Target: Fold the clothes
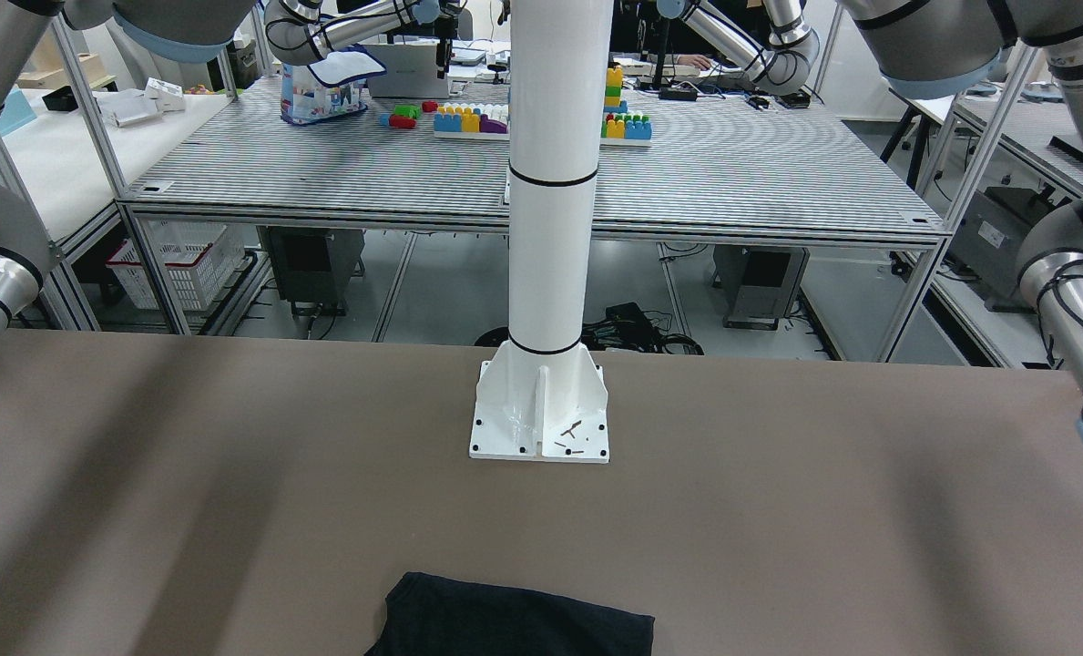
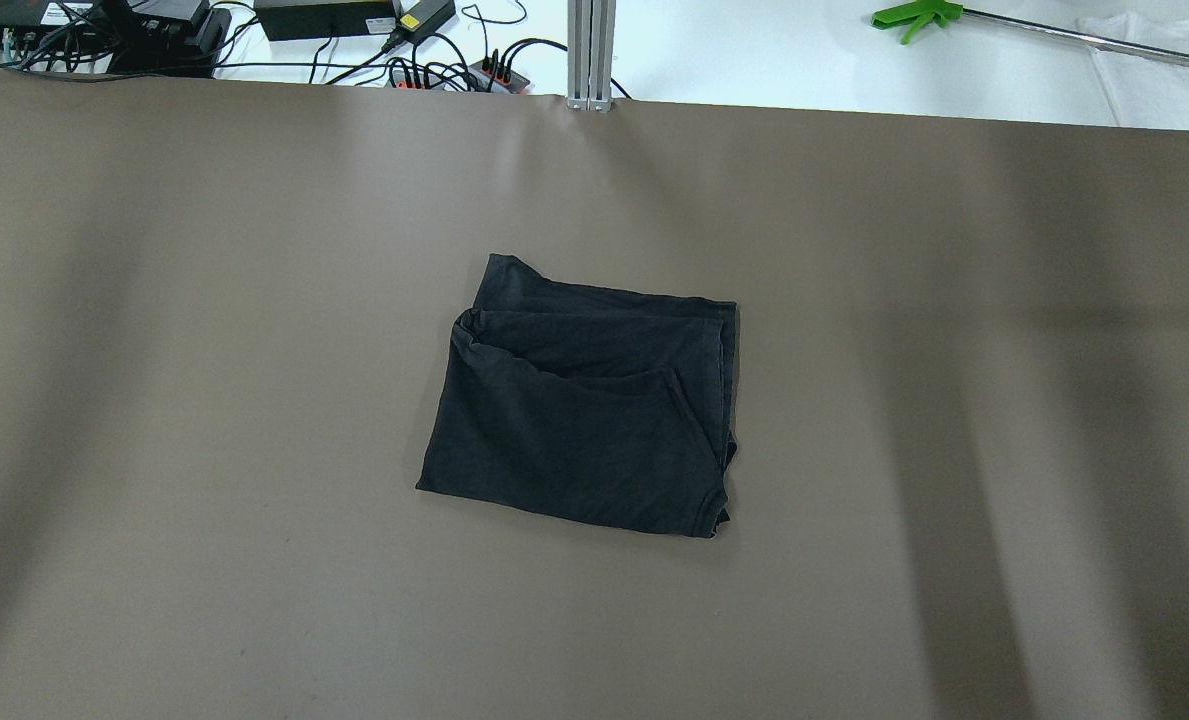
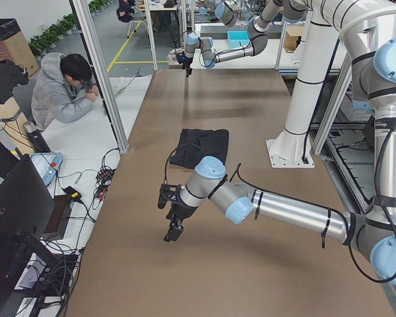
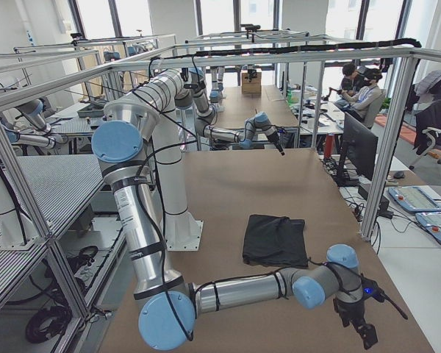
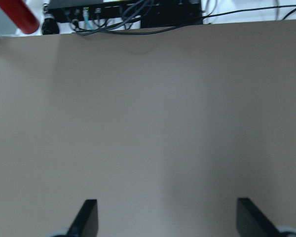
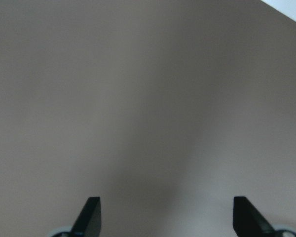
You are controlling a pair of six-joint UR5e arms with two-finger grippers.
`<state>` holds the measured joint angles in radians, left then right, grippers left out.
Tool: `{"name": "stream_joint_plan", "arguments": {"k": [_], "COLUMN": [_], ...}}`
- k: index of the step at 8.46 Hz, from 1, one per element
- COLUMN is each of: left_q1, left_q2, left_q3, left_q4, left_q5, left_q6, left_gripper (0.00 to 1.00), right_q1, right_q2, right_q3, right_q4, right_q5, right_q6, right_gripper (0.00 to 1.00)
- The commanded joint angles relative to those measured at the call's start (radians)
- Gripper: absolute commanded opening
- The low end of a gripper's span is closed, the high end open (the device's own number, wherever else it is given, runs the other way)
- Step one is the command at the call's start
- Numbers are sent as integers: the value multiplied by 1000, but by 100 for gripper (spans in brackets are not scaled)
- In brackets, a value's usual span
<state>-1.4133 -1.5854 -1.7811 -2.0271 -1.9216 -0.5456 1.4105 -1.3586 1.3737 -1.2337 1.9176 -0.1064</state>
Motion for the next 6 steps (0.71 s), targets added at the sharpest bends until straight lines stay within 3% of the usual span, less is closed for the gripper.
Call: {"name": "stream_joint_plan", "arguments": {"k": [1,4,6], "left_q1": [-108,-111,-113], "left_q2": [94,101,111], "left_q3": [-1,165,186], "left_q4": [15,-80,-128], "left_q5": [152,231,228], "left_q6": [343,411,411], "left_gripper": [100,100,100], "right_q1": [141,147,145], "right_q2": [-77,-142,-134], "right_q3": [5,96,94], "right_q4": [-1,-15,-39], "right_q5": [-31,6,5], "right_q6": [-195,-185,-185], "right_gripper": [94,94,94]}}
